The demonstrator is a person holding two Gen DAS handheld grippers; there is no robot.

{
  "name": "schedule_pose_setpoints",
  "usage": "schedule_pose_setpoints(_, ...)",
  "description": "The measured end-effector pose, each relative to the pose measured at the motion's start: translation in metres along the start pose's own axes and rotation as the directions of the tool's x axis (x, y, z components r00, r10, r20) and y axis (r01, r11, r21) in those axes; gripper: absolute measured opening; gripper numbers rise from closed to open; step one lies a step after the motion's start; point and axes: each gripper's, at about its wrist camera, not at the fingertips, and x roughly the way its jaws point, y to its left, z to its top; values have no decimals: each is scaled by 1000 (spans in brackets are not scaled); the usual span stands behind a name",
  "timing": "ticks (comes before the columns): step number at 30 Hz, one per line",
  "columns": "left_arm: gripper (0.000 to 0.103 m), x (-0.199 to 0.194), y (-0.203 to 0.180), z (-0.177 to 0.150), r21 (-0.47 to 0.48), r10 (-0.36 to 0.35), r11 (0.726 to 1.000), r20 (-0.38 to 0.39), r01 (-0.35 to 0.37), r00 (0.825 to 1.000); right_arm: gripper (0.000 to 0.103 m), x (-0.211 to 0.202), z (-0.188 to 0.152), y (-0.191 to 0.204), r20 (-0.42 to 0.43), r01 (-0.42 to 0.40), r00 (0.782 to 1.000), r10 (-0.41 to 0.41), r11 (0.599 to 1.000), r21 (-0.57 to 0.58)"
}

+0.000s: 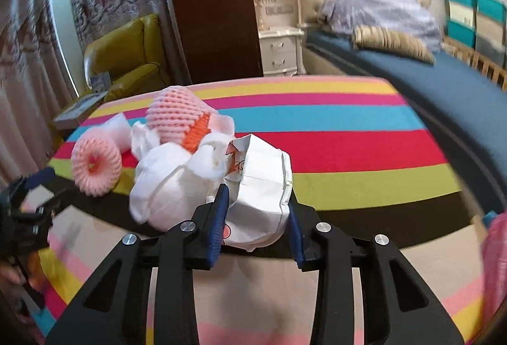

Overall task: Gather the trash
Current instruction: 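Grasp the white tissue wrapper with the right tool while the left tool grasps a pink fruit net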

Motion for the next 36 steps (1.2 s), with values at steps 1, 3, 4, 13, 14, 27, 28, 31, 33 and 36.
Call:
schedule_pose_setpoints(1,98,0,-1,-1,-2,-3,1000,-2,3,1000,34,-6,-3,1,5,12,1000,-12,1000,-14)
schedule_pose_setpoints(3,98,0,-3,-2,-3,-8,1000,-7,8,1000,34,-19,-11,2,11,5,1000,-5,1000,-26)
schedule_pose_setpoints(4,98,-1,-5,-3,-2,-12,1000,-8,12,1000,34,-24,-13,2,14,3,1000,-2,1000,-27)
schedule_pose_setpoints(13,98,13,-2,5,-42,-4,999,-39,2,999,34,-49,-41,-9,13,32,999,-32,999,11)
schedule_pose_setpoints(14,98,17,0,7,-54,-4,999,-43,2,999,34,-49,-41,-7,14,32,999,-32,999,12)
schedule_pose_setpoints(27,24,39,-1,23,-43,12,999,-61,-15,998,34,-53,-45,-3,17,6,1000,-6,1000,14)
schedule_pose_setpoints(28,23,34,-2,21,-36,15,999,-48,-16,999,34,-53,-45,-3,16,6,1000,-6,1000,17)
schedule_pose_setpoints(31,22,22,-3,13,-44,-14,999,-38,12,999,34,-54,-47,-2,13,1,1000,-1,1000,20)
schedule_pose_setpoints(33,22,15,-5,9,-35,-21,999,-31,20,999,34,-55,-47,1,15,-4,1000,4,1000,13)
schedule_pose_setpoints(36,22,4,-8,3,-18,-30,999,-14,30,999,34,-57,-47,4,20,-13,1000,12,1000,4)
